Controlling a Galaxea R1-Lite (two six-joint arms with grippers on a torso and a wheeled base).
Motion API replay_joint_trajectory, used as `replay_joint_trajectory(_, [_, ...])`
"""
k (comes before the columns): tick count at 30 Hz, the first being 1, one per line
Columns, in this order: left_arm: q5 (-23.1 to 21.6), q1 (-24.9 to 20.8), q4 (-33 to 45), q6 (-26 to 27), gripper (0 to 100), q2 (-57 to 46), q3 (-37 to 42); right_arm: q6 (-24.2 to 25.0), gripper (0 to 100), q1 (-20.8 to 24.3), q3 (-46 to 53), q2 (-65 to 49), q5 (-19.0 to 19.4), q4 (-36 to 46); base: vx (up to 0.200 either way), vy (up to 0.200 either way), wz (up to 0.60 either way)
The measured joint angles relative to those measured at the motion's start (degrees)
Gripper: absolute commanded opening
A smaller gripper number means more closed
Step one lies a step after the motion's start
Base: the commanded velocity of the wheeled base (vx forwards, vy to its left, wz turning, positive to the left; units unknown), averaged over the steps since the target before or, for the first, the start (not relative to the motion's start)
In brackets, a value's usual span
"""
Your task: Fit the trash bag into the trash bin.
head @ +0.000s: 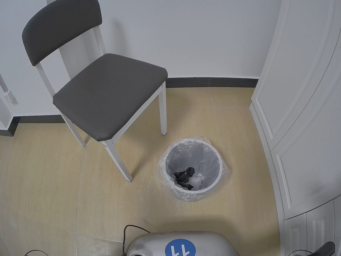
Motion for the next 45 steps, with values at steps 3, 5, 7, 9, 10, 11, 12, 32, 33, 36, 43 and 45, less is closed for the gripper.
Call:
replay_joint_trajectory(3, [-0.2, 0.1, -0.2, -0.3, 100, -0.6, 1.3, 0.1, 100, -0.5, 0.7, -1.2, 2.9, 0.4, 0.000, 0.000, 0.00])
replay_joint_trajectory(5, [-0.2, 0.1, -0.6, -0.7, 100, -0.8, 2.7, 0.1, 100, -0.7, 1.8, -1.7, 3.4, 0.2, 0.000, 0.000, 0.00])
replay_joint_trajectory(7, [-0.2, 0.2, -1.1, -1.3, 100, -0.9, 4.2, 0.1, 100, -0.8, 3.1, -2.1, 3.7, -0.4, 0.000, -0.100, 0.00])
replay_joint_trajectory(9, [-0.1, 0.2, -1.7, -2.5, 100, -1.1, 5.7, 0.0, 100, -0.9, 4.5, -2.3, 4.0, -2.5, 0.000, -0.200, 0.00])
replay_joint_trajectory(10, [-0.1, 0.3, -1.8, -3.0, 100, -1.2, 6.5, 0.0, 100, -0.9, 5.4, -2.3, 4.2, -3.7, 0.000, 0.000, 0.00])
replay_joint_trajectory(11, [0.0, 0.6, -1.8, -3.6, 100, -1.5, 7.5, -0.1, 100, -0.9, 6.8, -2.4, 4.4, -5.5, 0.000, 0.000, 0.00])
replay_joint_trajectory(12, [0.0, 0.8, -1.8, -3.9, 100, -1.8, 8.3, -0.1, 100, -0.9, 7.7, -2.5, 4.5, -6.9, 0.000, 0.000, 0.00])
replay_joint_trajectory(32, [-3.4, 3.0, -19.5, -7.9, 100, -5.0, 27.3, -1.6, 100, -0.9, 19.3, -2.6, 8.3, -19.9, 0.000, -0.030, 0.00])
replay_joint_trajectory(33, [-4.4, 3.0, -20.4, -7.7, 100, -5.0, 28.6, -1.6, 100, -0.9, 19.7, -2.6, 8.6, -20.3, 0.000, 0.000, 0.00])
replay_joint_trajectory(36, [-6.7, 3.0, -21.3, -7.4, 100, -5.0, 31.8, -1.7, 100, -0.9, 20.4, -2.6, 9.8, -21.0, 0.000, 0.000, 0.00])
replay_joint_trajectory(43, [-7.4, 3.0, -19.1, -7.8, 100, -5.0, 33.3, -4.7, 100, -0.9, 20.7, -2.6, 10.7, -15.2, 0.000, 0.000, 0.00])
replay_joint_trajectory(45, [-7.5, 3.0, -18.9, -7.7, 100, -5.0, 33.3, -5.3, 100, -0.9, 20.7, -2.6, 10.8, -13.1, 0.000, 0.000, 0.00])
